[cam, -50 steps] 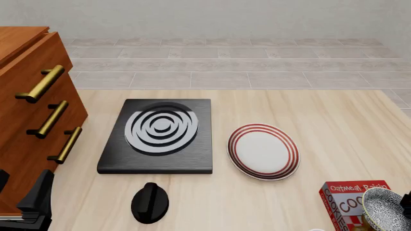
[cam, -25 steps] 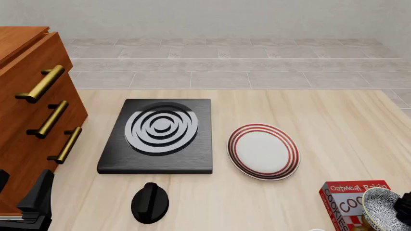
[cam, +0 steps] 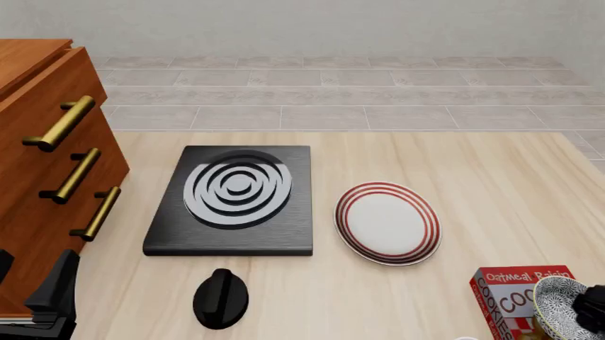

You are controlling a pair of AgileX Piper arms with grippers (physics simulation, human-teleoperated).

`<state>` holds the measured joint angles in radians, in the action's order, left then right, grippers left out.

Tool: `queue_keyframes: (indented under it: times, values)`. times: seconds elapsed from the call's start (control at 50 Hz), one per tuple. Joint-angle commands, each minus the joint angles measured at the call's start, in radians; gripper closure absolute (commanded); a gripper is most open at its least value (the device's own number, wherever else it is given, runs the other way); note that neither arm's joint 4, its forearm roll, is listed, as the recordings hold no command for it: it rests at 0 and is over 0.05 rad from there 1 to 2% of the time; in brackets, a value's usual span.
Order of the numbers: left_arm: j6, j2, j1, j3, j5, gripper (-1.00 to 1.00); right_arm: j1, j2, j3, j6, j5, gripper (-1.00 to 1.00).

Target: Pick the akita bowl on the cookies box and place it on the plate.

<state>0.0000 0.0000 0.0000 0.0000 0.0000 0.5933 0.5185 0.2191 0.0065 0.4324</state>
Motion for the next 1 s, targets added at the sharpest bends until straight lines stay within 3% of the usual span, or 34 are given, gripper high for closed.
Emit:
queue_keyframes:
  times: [0.02, 1.0]
  values:
    - [0.000, 0.000, 0.000, 0.000, 0.000, -1.00, -0.006, 0.024, -0.021, 0.003, -0.035, -1.00]
    - [0.000, 0.000, 0.000, 0.000, 0.000, -1.00, -0.010, 0.142, -0.098, 0.008, -0.194, -1.00]
